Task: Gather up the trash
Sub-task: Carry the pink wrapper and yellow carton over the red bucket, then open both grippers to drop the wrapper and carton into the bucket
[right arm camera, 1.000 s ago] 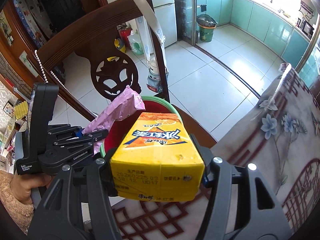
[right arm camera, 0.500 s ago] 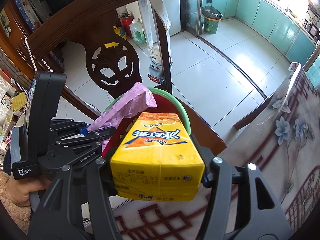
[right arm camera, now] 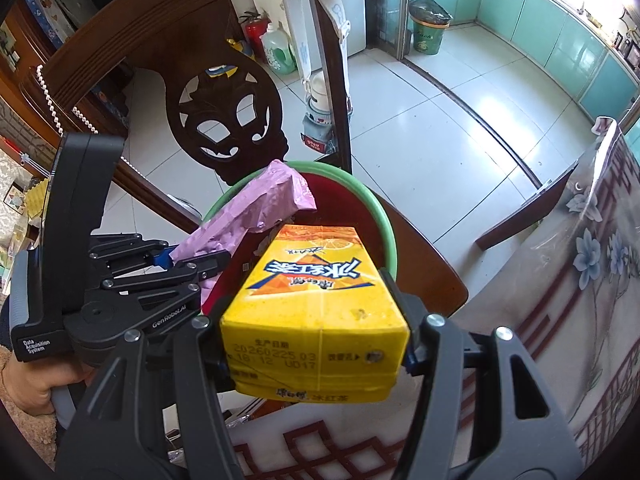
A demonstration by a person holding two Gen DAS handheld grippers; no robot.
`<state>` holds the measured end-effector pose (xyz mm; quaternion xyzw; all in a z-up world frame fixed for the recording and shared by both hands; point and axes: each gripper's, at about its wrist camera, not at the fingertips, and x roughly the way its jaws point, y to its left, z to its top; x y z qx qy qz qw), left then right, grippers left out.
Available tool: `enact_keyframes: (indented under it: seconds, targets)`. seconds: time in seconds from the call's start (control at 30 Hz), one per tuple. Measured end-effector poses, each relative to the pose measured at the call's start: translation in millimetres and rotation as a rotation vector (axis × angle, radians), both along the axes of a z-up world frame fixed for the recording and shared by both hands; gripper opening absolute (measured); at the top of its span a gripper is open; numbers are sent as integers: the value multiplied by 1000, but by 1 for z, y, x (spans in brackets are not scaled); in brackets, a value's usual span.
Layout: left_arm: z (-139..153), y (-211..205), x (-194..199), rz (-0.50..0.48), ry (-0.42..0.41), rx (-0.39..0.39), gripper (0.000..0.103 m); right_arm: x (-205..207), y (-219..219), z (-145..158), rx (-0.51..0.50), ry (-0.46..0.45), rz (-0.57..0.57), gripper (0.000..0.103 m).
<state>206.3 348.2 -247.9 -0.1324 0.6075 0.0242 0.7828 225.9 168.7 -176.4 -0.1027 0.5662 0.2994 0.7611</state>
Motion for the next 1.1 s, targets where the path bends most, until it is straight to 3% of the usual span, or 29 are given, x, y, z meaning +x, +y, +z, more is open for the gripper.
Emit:
enact_keyframes:
  seconds: [0.6,0.7,0.93,1.0,1.1]
  targets:
    - [-17,-2,6,-2,65,-25,19,6,-2,-11,-13,30,-25,57]
    - [-19,-1,7,9,69,-24,35,7,-4,-12,-15,32,-36,58]
    - [-23,-2,9,4,85,-16,34,10,-5,-12,-10,30,-45,61]
    - [-24,-1,9,10,90,-13,40,11,-6,-11,-9,24,-53,69]
    - [-25,1,8,21,93,-13,45,11,-9,-10,-4,27,-62,69]
